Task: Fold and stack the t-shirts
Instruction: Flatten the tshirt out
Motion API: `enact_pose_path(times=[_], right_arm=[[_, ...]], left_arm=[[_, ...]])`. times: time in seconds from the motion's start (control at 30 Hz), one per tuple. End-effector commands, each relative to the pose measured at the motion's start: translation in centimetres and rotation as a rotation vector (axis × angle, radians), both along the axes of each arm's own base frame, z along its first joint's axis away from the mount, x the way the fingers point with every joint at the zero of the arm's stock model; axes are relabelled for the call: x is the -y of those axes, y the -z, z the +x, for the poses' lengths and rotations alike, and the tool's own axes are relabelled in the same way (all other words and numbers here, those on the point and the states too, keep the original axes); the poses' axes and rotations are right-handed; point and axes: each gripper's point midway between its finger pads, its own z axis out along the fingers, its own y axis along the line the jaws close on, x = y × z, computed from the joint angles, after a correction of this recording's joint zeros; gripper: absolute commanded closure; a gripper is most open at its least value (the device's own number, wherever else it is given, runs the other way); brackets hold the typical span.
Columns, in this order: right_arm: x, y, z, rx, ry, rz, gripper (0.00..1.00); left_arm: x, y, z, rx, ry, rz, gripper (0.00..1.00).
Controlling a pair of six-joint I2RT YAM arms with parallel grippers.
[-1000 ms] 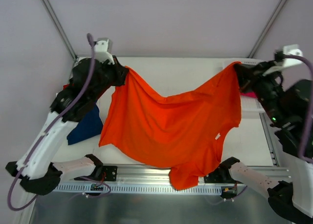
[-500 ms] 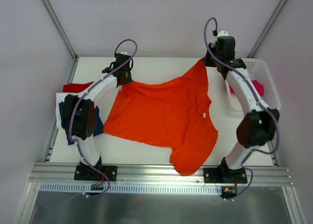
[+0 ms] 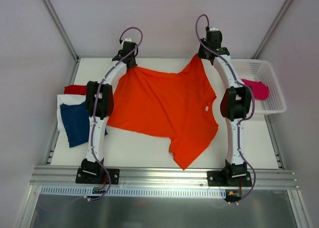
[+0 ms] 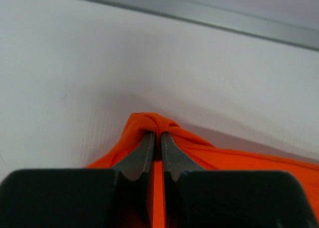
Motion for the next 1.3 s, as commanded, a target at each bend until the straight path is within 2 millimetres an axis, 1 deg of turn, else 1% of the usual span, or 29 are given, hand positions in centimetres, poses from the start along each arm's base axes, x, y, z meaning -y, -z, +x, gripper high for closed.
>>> enact_pose_path(times=[0.0,0.03,0.07,0.1,0.13,0.17,0.2,0.23,0.27,0.3,0.33,0.37,0.4,0.47,0.5,0.53,0.57,0.6,0.63,0.67,0.7,0.73,0.77,0.8,0.83,0.9,0.93,1.03,1.27], right_arm=[[2.4,-3.6,2.0,0.127,0.139,-0.014,0.93],[2.9,-3.7,2.2,0.134,0.161,-0.026,0.84],[3.0,-3.5,2.3,0.133,0.163,-0.041,0.44],[3.1,-2.9,2.3,0.120,0.164,-0.063,0.32],[3.8,-2.9,2.3,0.121,0.191,-0.098,0.24],[4.0,-2.7,2.2,0.118,0.193,-0.124,0.13],[4.3,-2.7,2.0,0.116,0.183,-0.164,0.12],[4.6,-2.8,1.6,0.113,0.188,-0.183,0.01],[5.0,-3.2,1.2,0.113,0.194,-0.197,0.01],[5.1,-3.7,0.8,0.117,0.191,-0.207,0.01],[5.0,-6.8,0.3,0.178,0.186,-0.188,0.01],[5.0,-5.6,-0.7,0.152,0.168,-0.192,0.01],[4.5,-6.7,-1.1,0.184,0.149,-0.175,0.01],[3.3,-8.9,-3.8,0.198,0.102,-0.147,0.00],[3.0,-9.1,-5.1,0.177,0.090,-0.150,0.01],[2.1,-9.6,-6.3,0.173,0.078,-0.151,0.04],[1.8,-11.4,-7.9,0.191,0.065,-0.145,0.15],[1.2,-9.7,-9.7,0.132,0.033,-0.164,0.23],[0.0,-9.5,-11.1,0.114,0.019,-0.177,0.29],[-0.5,-9.0,-12.3,0.088,0.012,-0.181,0.67],[-0.5,-7.9,-14.6,0.035,0.012,-0.191,0.84],[-1.5,-7.2,-16.1,0.014,-0.004,-0.192,0.97],[-2.1,-6.4,-17.3,-0.008,-0.004,-0.164,1.00],[-2.5,-4.8,-19.8,-0.051,-0.034,-0.150,0.99],[-3.5,-4.0,-21.2,-0.063,-0.061,-0.137,1.00],[-4.4,-1.8,-24.6,-0.110,-0.079,-0.080,1.00],[-5.4,-1.1,-26.0,-0.127,-0.108,-0.065,1.00],[-7.1,1.5,-30.0,-0.208,-0.161,0.003,0.99],[-8.9,7.2,-35.5,-0.337,-0.188,0.033,0.99]], left_arm=[[-2.9,-3.2,3.1,0.109,-0.060,0.032,0.98],[-2.9,-2.1,3.5,0.097,-0.053,0.032,0.76],[-3.1,-2.5,4.0,0.111,-0.053,0.032,0.56],[-3.5,-1.9,4.1,0.102,-0.062,0.048,0.25],[-3.7,-1.8,4.1,0.102,-0.074,0.060,0.01],[-4.4,-1.4,3.7,0.093,-0.104,0.087,0.01],[-4.7,-2.1,3.5,0.104,-0.124,0.092,0.01],[-5.0,-2.3,3.2,0.102,-0.140,0.098,0.01],[-5.4,-1.9,2.5,0.087,-0.156,0.107,0.01],[-5.6,-3.8,2.1,0.115,-0.179,0.094,0.01],[-5.4,-4.4,1.8,0.125,-0.177,0.080,0.01],[-5.4,-4.5,1.2,0.118,-0.170,0.072,0.01],[-5.0,-7.2,0.6,0.155,-0.165,0.055,0.01],[-3.6,-7.5,-1.4,0.133,-0.127,0.057,0.01],[-2.9,-10.2,-2.5,0.168,-0.103,0.048,0.01],[-2.2,-10.3,-3.6,0.158,-0.084,0.053,0.01],[-0.7,-8.5,-5.6,0.108,-0.046,0.066,0.01],[0.0,-10.2,-7.1,0.129,-0.032,0.048,0.01],[0.4,-7.1,-9.3,0.056,-0.011,0.055,0.01],[1.7,-6.6,-10.9,0.038,0.014,0.039,0.03],[2.2,-7.2,-12.2,0.044,0.011,-0.002,0.18],[2.0,-4.4,-14.4,-0.022,0.012,0.008,0.33],[2.6,-3.6,-15.7,-0.040,0.007,-0.017,0.61],[2.7,-3.9,-16.9,-0.039,0.001,-0.041,1.00],[2.4,-1.6,-18.8,-0.095,0.001,-0.038,1.00],[2.8,-1.3,-20.7,-0.114,0.011,-0.060,1.00],[2.3,0.3,-22.1,-0.153,0.005,-0.049,1.00],[2.1,1.9,-24.7,-0.217,0.010,-0.065,1.00],[2.4,4.9,-27.9,-0.332,0.033,-0.058,1.00]])
